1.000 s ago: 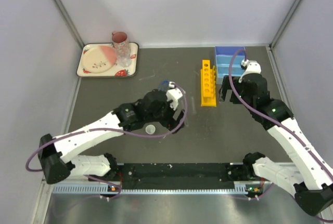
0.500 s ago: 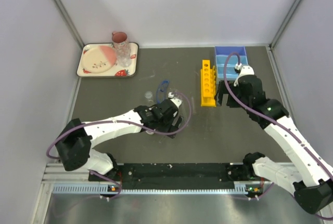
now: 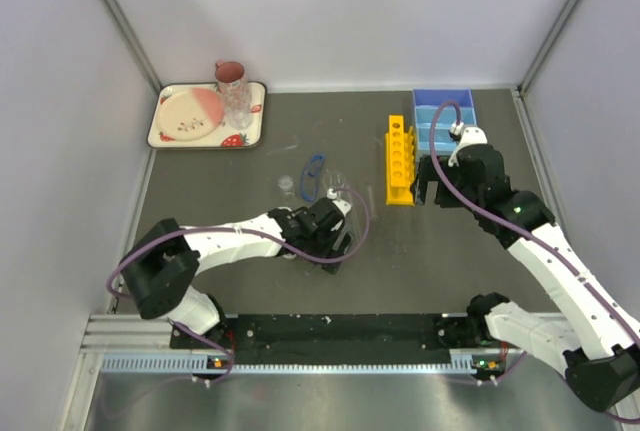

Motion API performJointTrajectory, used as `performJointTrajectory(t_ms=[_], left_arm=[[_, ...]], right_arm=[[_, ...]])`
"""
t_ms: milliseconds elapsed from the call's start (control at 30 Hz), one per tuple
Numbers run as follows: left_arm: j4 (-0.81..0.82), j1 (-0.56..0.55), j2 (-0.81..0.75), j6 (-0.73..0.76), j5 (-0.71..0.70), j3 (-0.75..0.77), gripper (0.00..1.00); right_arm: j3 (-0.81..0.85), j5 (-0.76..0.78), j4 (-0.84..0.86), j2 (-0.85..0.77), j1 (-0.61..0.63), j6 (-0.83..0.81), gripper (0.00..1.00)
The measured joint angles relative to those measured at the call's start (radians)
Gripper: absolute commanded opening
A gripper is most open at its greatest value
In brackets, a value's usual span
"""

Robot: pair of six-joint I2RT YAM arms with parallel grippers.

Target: Organize the chemistry lab equipment

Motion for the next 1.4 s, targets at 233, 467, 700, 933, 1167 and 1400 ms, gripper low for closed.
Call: performJointTrajectory(t_ms=[233, 467, 700, 933, 1167, 1400], left_arm=[[0.023, 0.0, 0.038, 0.012, 0.011, -0.015, 0.73], [0.04, -0.001, 0.048, 0.016, -0.007, -0.023, 0.61], [0.041, -0.006, 0.055, 0.014, -0.05, -0.024, 0.53], [0.037, -0.017, 0.074, 0.01, -0.1, -0.01, 0.48], [0.034, -0.025, 0.103, -0.013, -0.113, 0.019, 0.2], [0.029, -0.036, 0.107, -0.024, -0.135, 0.025, 0.0]], right_arm=[[-0.001, -0.002, 0.002, 0.003, 0.0, 0.0, 0.99], [-0.006, -0.002, 0.019, 0.005, 0.0, 0.0, 0.99], [-0.014, -0.002, 0.021, 0.009, 0.0, 0.001, 0.99], [-0.036, -0.006, 0.032, 0.008, 0.0, 0.008, 0.99], [-0.047, -0.006, 0.041, 0.006, 0.0, 0.009, 0.99], [-0.047, -0.011, 0.043, 0.001, 0.0, 0.009, 0.99]])
